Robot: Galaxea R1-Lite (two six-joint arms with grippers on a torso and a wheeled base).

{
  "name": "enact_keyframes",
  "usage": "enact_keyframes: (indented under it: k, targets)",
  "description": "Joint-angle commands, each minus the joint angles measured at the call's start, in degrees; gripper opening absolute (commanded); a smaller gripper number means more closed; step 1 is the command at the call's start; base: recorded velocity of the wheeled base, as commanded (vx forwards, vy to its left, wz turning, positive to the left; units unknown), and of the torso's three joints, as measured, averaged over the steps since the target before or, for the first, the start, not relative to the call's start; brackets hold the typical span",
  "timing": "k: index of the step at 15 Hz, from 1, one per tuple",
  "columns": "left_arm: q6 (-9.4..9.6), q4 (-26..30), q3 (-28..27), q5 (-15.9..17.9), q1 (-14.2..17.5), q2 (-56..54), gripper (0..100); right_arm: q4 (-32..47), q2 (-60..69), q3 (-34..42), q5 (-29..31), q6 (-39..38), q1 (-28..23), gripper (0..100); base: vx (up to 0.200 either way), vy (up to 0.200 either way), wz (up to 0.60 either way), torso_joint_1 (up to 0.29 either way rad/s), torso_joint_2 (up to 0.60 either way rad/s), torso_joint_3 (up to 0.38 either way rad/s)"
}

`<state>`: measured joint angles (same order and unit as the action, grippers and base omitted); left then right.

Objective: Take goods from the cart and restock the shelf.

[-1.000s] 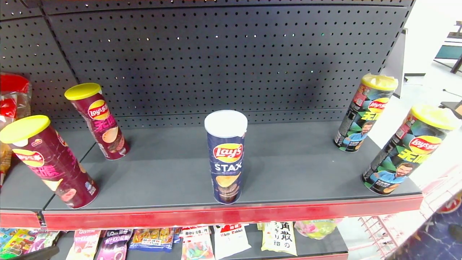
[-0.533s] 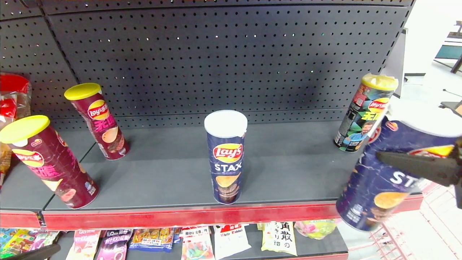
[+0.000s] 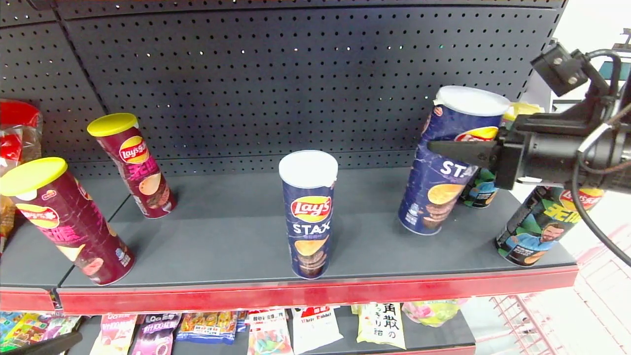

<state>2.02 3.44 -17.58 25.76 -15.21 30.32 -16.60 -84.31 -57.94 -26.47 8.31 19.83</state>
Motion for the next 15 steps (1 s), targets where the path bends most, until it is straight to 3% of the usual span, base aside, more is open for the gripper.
enact_keyframes:
  k: [1, 15]
  targets:
    - [0.0, 0.0, 0.0, 0.0, 0.0, 0.4, 100, -0.3, -7.2, -5.4, -0.1, -0.1, 1.5, 0, 0.0, 0.0, 0.0, 0.0, 0.0, 0.0]
    - [0.0, -0.1, -0.4, 0.0, 0.0, 3.1, 100, -0.3, -26.2, -23.6, -0.5, -0.1, 7.5, 0, 0.0, 0.0, 0.0, 0.0, 0.0, 0.0]
